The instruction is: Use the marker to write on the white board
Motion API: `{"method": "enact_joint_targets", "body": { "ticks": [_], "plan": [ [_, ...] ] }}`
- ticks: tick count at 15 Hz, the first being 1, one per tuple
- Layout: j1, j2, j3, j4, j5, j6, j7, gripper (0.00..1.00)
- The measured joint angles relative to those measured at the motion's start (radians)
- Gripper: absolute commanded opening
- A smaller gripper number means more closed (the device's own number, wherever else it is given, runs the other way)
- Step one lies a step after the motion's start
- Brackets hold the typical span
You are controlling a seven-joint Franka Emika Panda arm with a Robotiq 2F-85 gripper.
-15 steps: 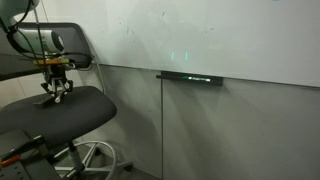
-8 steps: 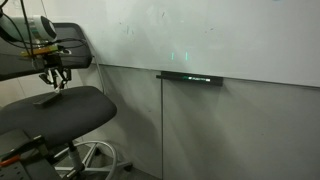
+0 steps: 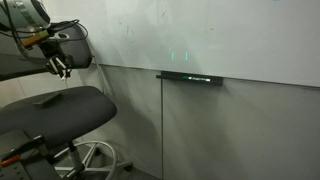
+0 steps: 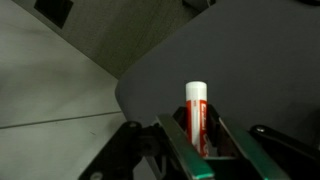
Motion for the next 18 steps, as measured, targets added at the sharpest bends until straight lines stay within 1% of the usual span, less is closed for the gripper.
{"method": "enact_joint_targets", "body": {
  "ticks": [4, 7, 10, 12, 18],
  "plan": [
    [-0.009, -0.055, -0.004, -0.005, -0.053, -0.004, 0.015, 0.06],
    [-0.017, -0.055, -0.011, 0.043, -0.143, -0.015, 0.014, 0.06],
    [-0.031, -0.028, -0.026, 0.153, -0.241, -0.067, 0.002, 0.06],
    [-0.048, -0.014, -0.032, 0.232, -0.285, -0.093, -0.023, 0.06],
    [-0.086, 0.040, -0.039, 0.451, -0.342, -0.188, -0.118, 0.06]
  ]
}}
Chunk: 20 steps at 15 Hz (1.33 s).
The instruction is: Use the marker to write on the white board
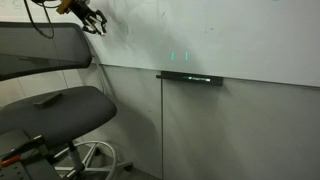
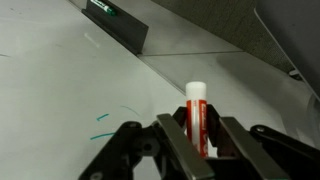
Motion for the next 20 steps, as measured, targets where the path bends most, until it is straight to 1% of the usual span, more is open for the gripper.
{"method": "enact_joint_targets", "body": {
  "ticks": [5, 10, 15, 20],
  "plan": [
    [-0.016, 0.057, -0.008, 0.130, -0.005, -0.062, -0.053, 0.06],
    [-0.015, 0.122, -0.023, 0.240, -0.006, -0.131, -0.094, 0.06],
    [0.007, 0.151, -0.024, 0.296, -0.011, -0.198, -0.097, 0.06],
    [0.053, 0.175, -0.032, 0.339, -0.095, -0.208, -0.084, 0.06]
  ]
}}
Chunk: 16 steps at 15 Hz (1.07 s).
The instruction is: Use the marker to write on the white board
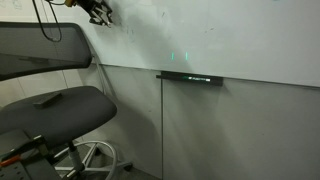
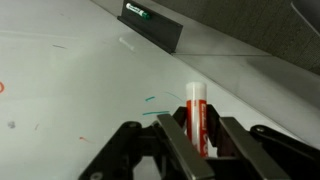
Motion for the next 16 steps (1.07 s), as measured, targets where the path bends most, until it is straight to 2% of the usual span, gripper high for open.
{"method": "enact_joint_targets", "body": {
  "ticks": [3, 9, 16],
  "plan": [
    [0.022, 0.000, 0.000, -0.003, -0.046, 0.000, 0.057, 0.06],
    [0.031, -0.007, 0.000, -0.045, -0.056, -0.032, 0.194, 0.06],
    [0.063, -0.026, -0.001, -0.093, -0.071, -0.198, 0.351, 0.06]
  ]
}}
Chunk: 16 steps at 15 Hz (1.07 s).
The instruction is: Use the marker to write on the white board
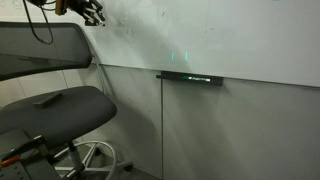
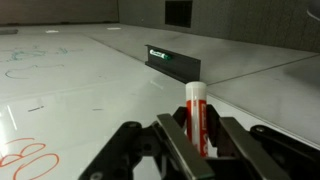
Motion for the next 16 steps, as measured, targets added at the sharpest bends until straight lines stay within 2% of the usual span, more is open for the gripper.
{"method": "enact_joint_targets", "body": {
  "ticks": [10, 16],
  "plan": [
    [0.050, 0.000, 0.000, -0.002, -0.091, -0.116, 0.050, 0.06],
    [0.058, 0.002, -0.002, -0.002, -0.185, -0.125, 0.048, 0.06]
  ]
}}
